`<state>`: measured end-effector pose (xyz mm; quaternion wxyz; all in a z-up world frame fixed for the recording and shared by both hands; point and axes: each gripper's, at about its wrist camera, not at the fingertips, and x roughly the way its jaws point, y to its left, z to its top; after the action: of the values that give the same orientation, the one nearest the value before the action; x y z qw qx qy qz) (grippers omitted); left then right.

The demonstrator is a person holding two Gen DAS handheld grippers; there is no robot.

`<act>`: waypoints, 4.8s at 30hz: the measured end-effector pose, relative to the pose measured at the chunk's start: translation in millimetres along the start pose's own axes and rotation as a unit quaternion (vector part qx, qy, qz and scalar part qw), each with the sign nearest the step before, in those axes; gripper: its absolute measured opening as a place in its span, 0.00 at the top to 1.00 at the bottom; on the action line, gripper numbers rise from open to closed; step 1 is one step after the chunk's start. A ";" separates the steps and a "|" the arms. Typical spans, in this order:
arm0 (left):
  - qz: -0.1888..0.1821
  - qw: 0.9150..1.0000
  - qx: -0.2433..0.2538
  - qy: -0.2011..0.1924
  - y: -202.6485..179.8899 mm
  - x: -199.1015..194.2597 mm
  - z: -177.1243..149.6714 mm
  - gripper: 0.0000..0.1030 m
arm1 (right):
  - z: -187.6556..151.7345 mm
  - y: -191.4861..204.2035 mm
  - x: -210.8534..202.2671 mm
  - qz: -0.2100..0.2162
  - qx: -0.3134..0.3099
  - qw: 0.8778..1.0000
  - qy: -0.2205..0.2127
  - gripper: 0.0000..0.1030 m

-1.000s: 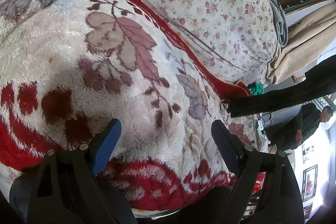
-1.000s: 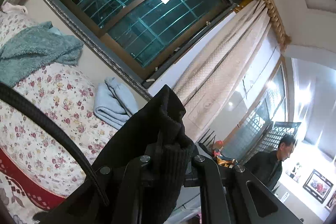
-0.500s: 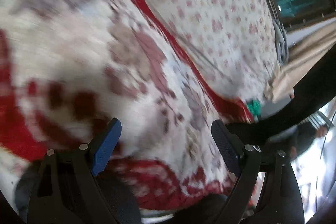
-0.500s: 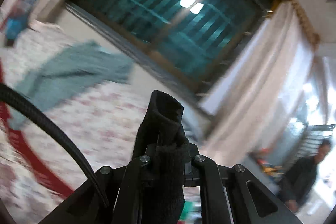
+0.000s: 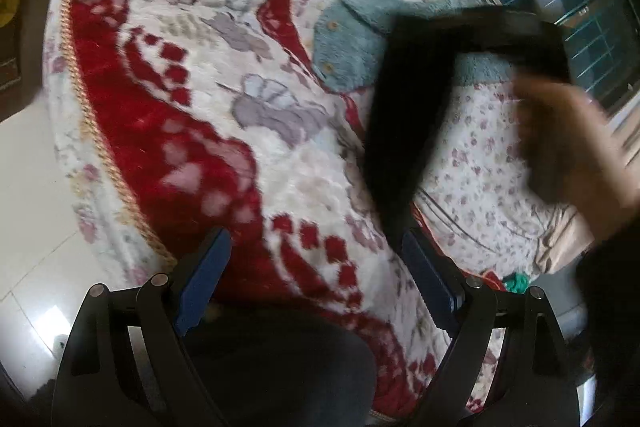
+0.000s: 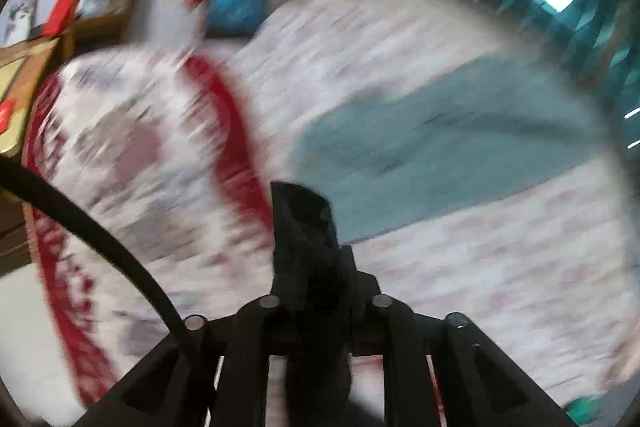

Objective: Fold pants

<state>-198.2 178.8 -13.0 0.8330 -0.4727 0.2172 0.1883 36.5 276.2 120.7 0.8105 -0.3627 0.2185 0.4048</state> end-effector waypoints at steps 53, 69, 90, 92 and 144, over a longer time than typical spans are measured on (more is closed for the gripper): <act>-0.033 0.971 -0.175 0.160 78.2 147.0 131.2 0.92 | -565.3 -364.4 -8.4 0.176 0.758 0.628 -0.014 0.46; -0.087 0.976 -0.161 0.118 57.7 111.7 167.3 1.00 | -544.7 -359.9 -37.0 0.132 0.698 0.701 -0.063 0.96; -0.051 0.967 -0.206 0.143 81.5 140.8 137.5 0.91 | -547.1 -338.5 -28.0 0.137 0.686 0.713 -0.034 0.96; -0.039 0.971 -0.194 0.134 76.8 130.5 136.3 0.92 | -547.0 -339.8 -31.7 0.130 0.686 0.714 -0.038 0.96; 0.046 0.991 -0.047 0.113 38.6 187.7 147.9 0.38 | -598.7 -304.0 -73.9 0.154 0.728 0.668 -0.027 0.39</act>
<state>-34.4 346.4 -73.7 0.7701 -0.5193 0.3228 0.1817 205.4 -342.8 -90.5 0.7490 0.3923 0.4742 0.2456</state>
